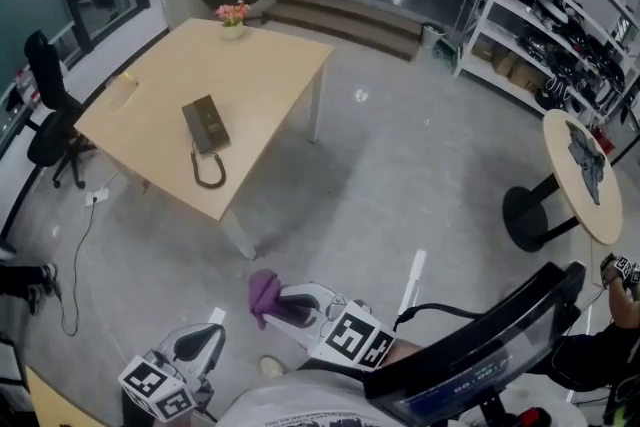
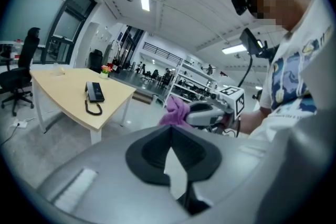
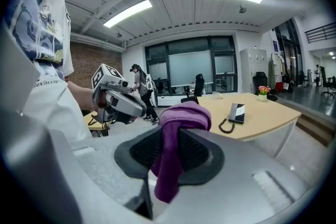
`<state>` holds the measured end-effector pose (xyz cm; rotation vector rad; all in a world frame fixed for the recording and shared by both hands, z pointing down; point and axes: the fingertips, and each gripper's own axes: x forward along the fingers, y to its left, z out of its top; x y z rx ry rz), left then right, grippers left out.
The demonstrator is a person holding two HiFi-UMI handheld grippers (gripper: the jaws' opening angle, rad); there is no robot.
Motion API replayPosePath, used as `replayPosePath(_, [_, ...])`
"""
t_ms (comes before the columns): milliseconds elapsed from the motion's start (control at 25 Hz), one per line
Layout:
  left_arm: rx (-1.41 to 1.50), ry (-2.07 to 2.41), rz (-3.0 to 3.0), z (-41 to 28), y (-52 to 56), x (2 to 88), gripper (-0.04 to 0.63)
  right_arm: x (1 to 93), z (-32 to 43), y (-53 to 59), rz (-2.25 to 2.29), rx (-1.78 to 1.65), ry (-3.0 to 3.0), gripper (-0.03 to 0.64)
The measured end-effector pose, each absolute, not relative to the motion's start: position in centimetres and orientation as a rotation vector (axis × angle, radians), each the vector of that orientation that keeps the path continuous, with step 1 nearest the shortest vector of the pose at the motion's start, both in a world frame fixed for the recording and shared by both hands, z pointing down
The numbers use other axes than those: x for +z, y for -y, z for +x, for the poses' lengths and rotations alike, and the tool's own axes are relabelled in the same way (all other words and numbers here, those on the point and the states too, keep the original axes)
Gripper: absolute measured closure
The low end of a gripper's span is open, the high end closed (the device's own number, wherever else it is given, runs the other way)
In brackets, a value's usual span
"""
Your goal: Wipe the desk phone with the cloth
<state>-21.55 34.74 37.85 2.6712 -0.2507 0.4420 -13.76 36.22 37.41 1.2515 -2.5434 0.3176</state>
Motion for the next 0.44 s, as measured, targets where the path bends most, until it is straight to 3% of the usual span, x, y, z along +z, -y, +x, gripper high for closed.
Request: replayPosePath(440, [0.509,0.181,2.718,-26.2,-34.6,38.8,0.588,37.8,-19.3,-35.9,1.272,0.299,2.511,0.526])
